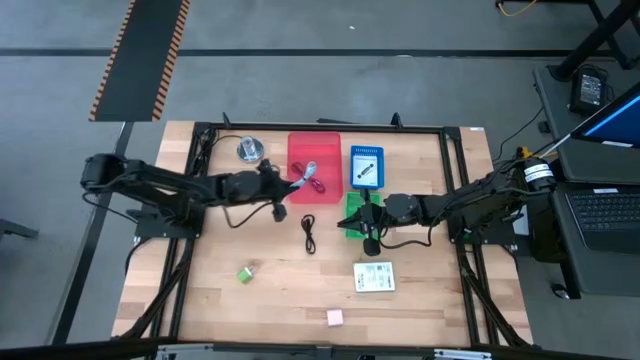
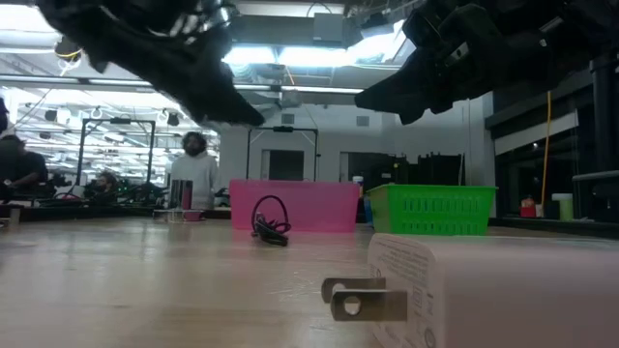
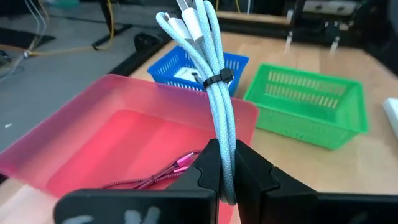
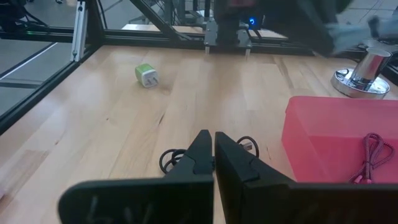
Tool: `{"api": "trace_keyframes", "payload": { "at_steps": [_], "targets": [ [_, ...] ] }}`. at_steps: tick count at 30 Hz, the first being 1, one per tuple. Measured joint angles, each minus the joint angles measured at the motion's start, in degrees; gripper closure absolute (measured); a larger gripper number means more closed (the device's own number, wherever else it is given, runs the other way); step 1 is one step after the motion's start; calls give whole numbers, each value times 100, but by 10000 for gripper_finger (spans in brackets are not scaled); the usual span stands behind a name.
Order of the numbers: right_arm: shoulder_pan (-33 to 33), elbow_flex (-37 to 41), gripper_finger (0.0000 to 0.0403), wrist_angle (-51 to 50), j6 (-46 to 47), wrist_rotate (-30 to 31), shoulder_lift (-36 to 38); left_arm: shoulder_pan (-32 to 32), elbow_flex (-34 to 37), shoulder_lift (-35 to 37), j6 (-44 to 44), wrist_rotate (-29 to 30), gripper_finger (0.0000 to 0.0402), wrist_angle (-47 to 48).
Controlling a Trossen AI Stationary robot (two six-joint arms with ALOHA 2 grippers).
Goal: Pick and place items into bin
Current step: Put the white USB cable into the red bin
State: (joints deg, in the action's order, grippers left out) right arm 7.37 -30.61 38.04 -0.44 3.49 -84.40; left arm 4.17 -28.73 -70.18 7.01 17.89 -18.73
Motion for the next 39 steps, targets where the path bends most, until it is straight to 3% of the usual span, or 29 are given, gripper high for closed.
{"api": "trace_keyframes", "payload": {
  "at_steps": [15,25,39],
  "targets": [
    [1,0,402,-30,-1,0,0,869,-1319,-1506,62,-595,384,1452],
    [-5,-3,402,-40,-4,0,-100,1358,-1423,-1726,-26,-597,381,1430],
    [-174,-4,402,339,14,7,-411,1409,-1423,-1726,73,-444,332,1301]
  ]
}}
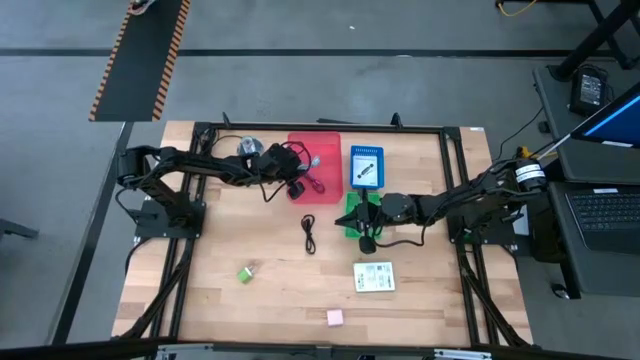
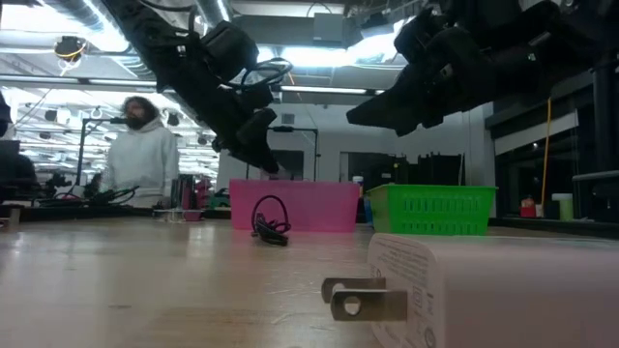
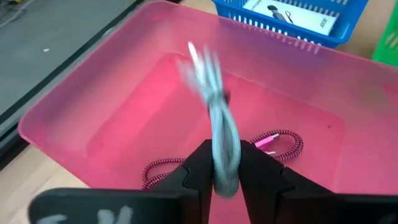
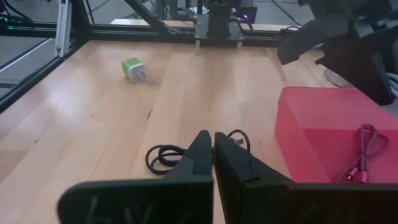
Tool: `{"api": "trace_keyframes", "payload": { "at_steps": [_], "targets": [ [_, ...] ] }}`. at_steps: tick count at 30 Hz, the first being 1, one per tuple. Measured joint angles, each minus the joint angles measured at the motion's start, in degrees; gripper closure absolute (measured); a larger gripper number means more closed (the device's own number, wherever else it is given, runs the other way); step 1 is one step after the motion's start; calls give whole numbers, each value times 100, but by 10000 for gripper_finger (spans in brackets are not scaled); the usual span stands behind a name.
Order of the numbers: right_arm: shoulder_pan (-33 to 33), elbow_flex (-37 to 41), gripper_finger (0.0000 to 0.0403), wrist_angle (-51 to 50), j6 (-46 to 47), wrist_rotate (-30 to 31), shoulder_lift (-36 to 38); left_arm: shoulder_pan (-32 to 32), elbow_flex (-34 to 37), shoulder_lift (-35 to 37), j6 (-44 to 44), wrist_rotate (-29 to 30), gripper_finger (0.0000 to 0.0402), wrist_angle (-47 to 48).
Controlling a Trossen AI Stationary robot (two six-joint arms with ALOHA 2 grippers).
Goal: Pick and place items into bin
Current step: Put the white USB cable into the red bin, then put the white card reader box into the blue bin
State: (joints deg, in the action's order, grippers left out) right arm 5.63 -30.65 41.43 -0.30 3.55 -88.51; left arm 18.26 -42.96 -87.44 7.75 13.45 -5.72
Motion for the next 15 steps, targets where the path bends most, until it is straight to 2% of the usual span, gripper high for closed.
{"api": "trace_keyframes", "payload": {
  "at_steps": [6,15],
  "targets": [
    [0,0,402,105,7,-7,0,0,2,2,0,226,303,-67],
    [0,0,402,127,38,-12,15,-95,4,43,-388,58,282,-123]
  ]
}}
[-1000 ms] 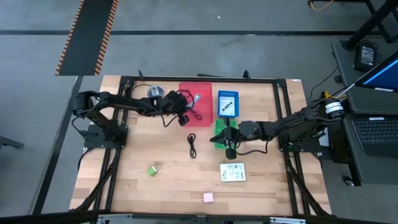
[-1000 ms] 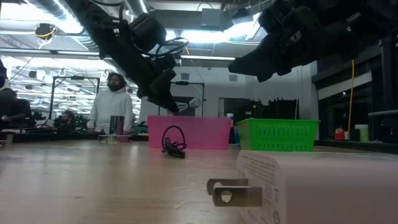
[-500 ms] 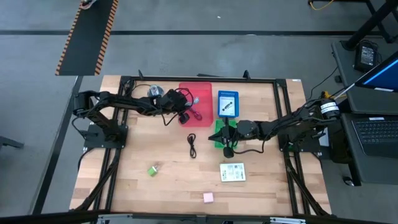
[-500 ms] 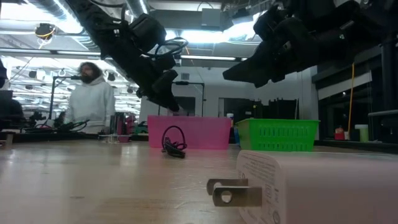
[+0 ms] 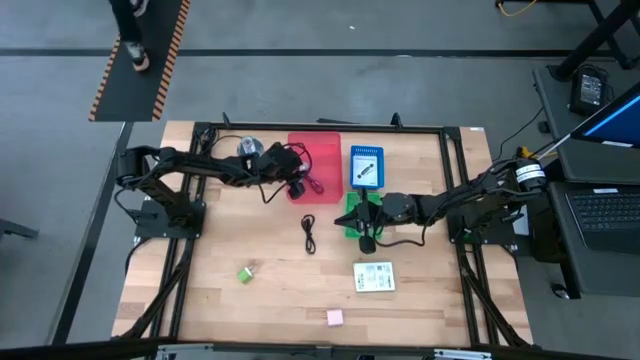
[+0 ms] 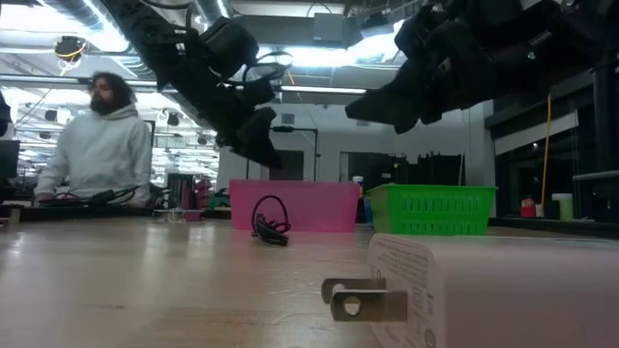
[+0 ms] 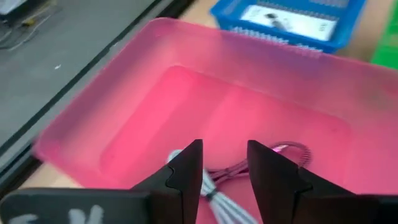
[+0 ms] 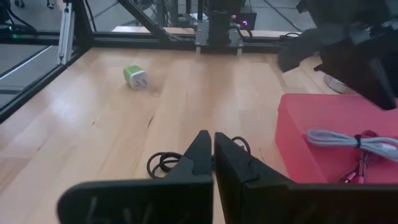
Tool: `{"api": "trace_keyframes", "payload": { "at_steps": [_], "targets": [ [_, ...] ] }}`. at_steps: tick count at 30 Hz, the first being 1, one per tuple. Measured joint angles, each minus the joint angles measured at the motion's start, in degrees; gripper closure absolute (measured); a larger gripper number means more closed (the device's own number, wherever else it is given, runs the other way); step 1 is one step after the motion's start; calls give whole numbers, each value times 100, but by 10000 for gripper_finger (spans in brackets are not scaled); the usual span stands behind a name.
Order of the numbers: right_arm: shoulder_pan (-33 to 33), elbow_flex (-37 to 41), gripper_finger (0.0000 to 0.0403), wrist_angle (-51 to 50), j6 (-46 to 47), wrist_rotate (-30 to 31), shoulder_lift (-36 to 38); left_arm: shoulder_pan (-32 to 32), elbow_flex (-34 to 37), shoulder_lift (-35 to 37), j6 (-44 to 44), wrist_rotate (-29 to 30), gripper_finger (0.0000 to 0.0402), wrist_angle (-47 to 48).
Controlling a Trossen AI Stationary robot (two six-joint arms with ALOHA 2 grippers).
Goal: Pick and place items into bin
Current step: Put the white card reader box into the blue bin
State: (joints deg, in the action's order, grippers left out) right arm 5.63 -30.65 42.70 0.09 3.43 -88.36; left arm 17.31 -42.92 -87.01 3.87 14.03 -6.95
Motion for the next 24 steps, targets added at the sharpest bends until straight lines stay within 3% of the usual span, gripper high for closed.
{"api": "trace_keyframes", "payload": {
  "at_steps": [9,20,24],
  "targets": [
    [47,3,402,9,267,-3,138,-528,0,29,-170,-1311,310,-657],
    [585,7,402,-1284,345,-3,1099,-1797,4,29,-763,-1150,395,-1374],
    [711,4,402,-2028,742,1,1492,-2293,0,29,-768,-831,398,-1642]
  ]
}}
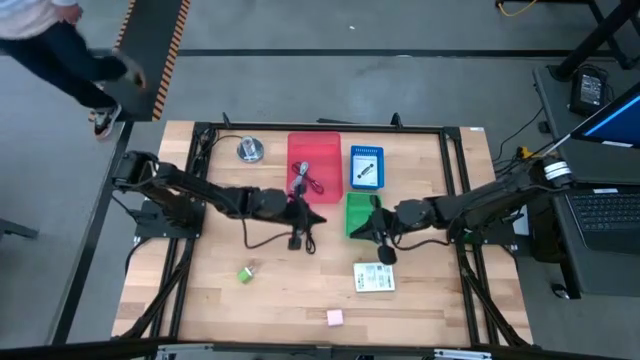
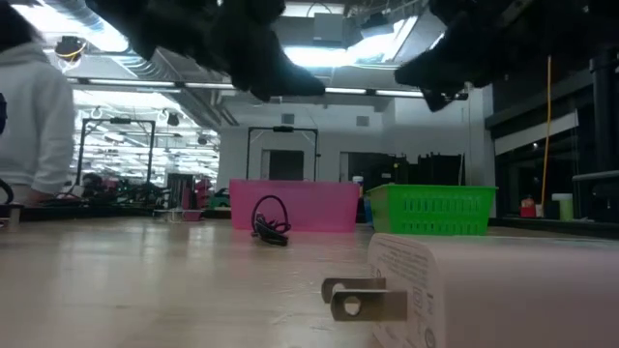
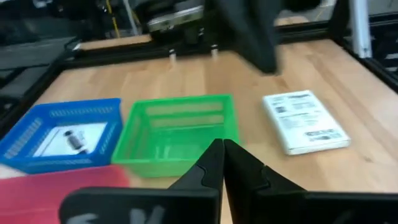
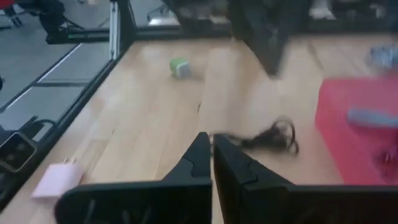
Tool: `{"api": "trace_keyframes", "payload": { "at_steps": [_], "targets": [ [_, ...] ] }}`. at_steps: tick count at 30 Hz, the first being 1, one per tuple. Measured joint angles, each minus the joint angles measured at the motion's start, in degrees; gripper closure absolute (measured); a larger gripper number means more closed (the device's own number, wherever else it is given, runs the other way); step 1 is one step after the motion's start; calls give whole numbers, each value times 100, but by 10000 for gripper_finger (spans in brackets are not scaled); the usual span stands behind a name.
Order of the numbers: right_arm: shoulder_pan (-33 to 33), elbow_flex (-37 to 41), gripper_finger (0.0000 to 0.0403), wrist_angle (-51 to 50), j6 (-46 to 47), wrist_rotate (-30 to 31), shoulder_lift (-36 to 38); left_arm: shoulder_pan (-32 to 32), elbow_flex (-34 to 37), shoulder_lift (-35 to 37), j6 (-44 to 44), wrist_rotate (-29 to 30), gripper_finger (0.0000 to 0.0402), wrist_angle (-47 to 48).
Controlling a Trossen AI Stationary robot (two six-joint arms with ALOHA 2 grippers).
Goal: Pick and place items into bin
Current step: Put the white card reader box into the blue bin
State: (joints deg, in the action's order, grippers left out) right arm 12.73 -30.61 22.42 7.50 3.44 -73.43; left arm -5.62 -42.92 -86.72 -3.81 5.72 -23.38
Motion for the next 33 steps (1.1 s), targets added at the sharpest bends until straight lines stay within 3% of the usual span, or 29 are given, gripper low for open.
{"api": "trace_keyframes", "payload": {
  "at_steps": [9,15,25,33],
  "targets": [
    [236,0,402,-2108,958,257,657,-963,-32,-114,411,1073,399,-260],
    [368,0,403,-3266,1844,266,902,-1256,-588,-911,490,1296,400,-254],
    [965,-4,403,-4185,2891,242,950,-1294,-1946,-2330,153,1228,398,-179],
    [1420,-4,403,-4218,3546,627,947,-1332,-2284,-2750,152,1257,398,-250]
  ]
}}
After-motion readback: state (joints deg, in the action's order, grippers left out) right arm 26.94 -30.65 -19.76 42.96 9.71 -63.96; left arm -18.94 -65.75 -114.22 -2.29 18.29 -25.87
